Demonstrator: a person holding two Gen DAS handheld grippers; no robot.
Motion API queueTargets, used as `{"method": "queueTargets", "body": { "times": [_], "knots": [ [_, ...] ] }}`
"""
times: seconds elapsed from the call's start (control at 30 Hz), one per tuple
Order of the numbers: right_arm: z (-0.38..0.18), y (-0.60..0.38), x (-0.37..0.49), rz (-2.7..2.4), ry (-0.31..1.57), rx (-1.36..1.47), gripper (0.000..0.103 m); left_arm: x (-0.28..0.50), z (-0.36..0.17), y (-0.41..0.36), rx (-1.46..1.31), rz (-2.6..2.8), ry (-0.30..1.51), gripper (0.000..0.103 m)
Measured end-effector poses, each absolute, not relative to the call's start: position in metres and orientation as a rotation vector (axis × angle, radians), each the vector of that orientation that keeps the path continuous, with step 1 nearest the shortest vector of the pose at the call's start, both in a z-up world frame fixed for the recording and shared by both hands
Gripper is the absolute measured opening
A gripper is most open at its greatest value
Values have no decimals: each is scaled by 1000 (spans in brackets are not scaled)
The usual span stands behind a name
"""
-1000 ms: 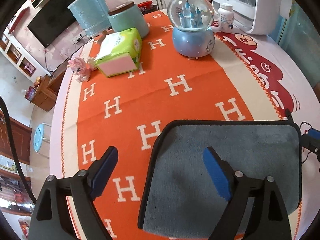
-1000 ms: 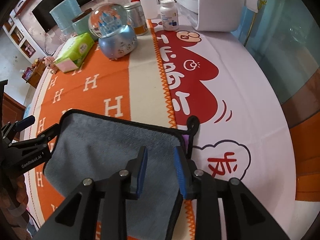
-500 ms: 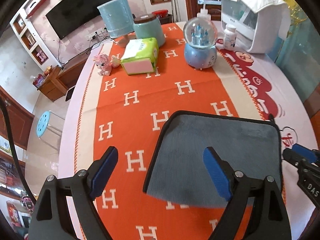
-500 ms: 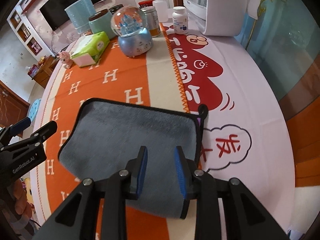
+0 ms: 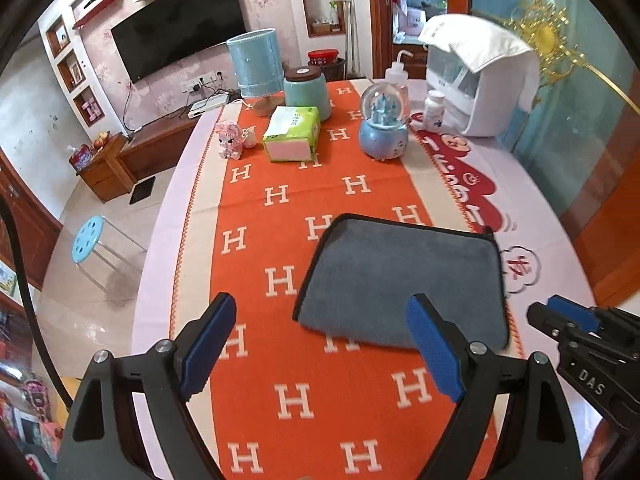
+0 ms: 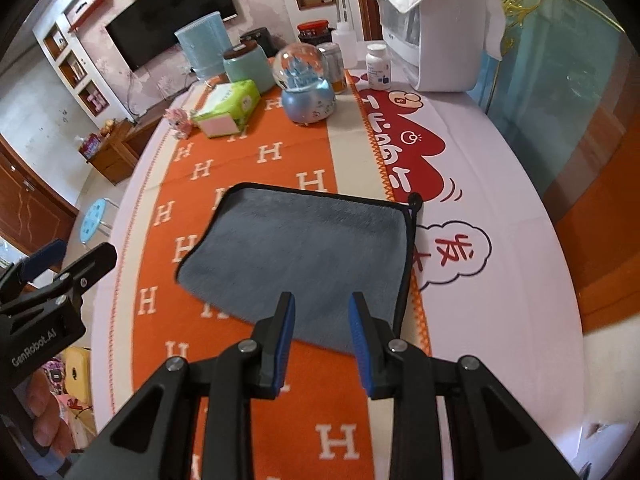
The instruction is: Fold towel
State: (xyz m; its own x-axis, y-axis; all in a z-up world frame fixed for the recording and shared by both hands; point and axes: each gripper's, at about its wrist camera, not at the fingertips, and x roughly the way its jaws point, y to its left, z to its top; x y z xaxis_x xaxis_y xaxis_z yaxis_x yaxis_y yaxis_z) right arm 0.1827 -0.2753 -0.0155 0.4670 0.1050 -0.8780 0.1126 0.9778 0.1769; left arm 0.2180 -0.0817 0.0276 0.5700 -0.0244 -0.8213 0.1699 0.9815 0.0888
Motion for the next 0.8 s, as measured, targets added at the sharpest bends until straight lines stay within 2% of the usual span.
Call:
{"method": "queueTargets", "body": {
  "times": [0.3, 0.8],
  "knots": [
    [1, -260, 130, 29, 1069, 179, 28, 150, 46, -63, 96, -138, 947, 86],
    [-4, -238, 63, 89, 1010, 192, 28, 68, 23, -37, 42, -89, 903, 86]
  ]
}}
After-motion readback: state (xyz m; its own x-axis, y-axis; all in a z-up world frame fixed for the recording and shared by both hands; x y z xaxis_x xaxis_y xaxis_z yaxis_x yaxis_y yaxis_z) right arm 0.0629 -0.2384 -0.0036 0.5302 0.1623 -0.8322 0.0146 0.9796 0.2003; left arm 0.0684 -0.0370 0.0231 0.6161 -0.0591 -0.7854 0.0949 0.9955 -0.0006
